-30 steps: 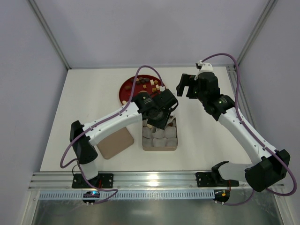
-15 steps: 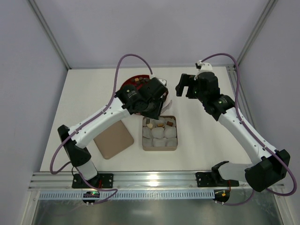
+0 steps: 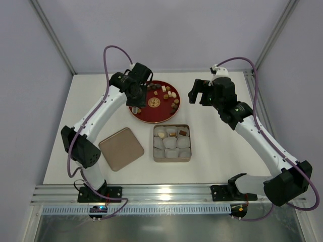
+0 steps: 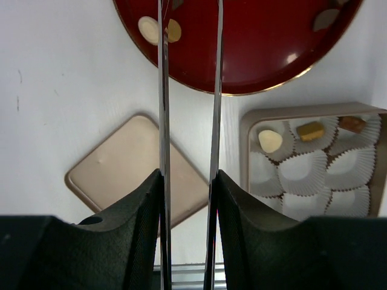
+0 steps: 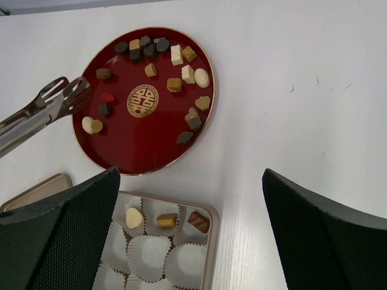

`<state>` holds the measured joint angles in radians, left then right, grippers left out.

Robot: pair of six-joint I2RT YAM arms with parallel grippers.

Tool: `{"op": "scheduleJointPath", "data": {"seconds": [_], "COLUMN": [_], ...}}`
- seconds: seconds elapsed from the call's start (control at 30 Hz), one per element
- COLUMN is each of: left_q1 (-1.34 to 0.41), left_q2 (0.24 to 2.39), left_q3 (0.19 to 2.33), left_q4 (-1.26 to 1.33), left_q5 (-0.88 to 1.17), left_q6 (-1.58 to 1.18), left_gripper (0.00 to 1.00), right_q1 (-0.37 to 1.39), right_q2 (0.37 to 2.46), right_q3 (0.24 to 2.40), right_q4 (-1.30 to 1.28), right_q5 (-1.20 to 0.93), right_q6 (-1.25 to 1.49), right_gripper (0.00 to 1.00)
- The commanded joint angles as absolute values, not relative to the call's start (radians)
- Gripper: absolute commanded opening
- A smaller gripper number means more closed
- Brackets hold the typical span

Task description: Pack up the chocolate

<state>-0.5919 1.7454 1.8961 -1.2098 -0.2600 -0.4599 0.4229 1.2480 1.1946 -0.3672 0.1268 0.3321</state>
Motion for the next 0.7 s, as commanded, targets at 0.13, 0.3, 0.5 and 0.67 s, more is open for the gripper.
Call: {"op": "scheduleJointPath", "data": {"seconds": [0.13,0.3,0.5,0.67], "left_q1": [-0.532,-0.512,-0.499,-0.485], "left_q2": [1.819,1.838,1.879,1.908], "left_q3": [1.901,1.882,1.890,1.904], "left_q4": [-1.184,-1.158,-1.141,-1.128], "left_q5": [-0.305,-0.288,-0.268,-0.247], "left_q6": [-0.394,-0.385,-0.380,-0.377], "left_gripper": [0.40,0.40,0.40,0.40], "right_q1": [0.419,0.419,0.419,0.419], "right_q2": [1.239,1.235,1.232,1.230], "right_q3": [1.192,1.192,1.192,1.190], "right_q4": [-0.333,-0.333,-0.334,-0.337], "right_q5": [0.115,0.115,0.120,0.120], "right_q6": [0.337,0.337,0.337,0.334], "right_gripper": [1.00,1.00,1.00,1.00]}}
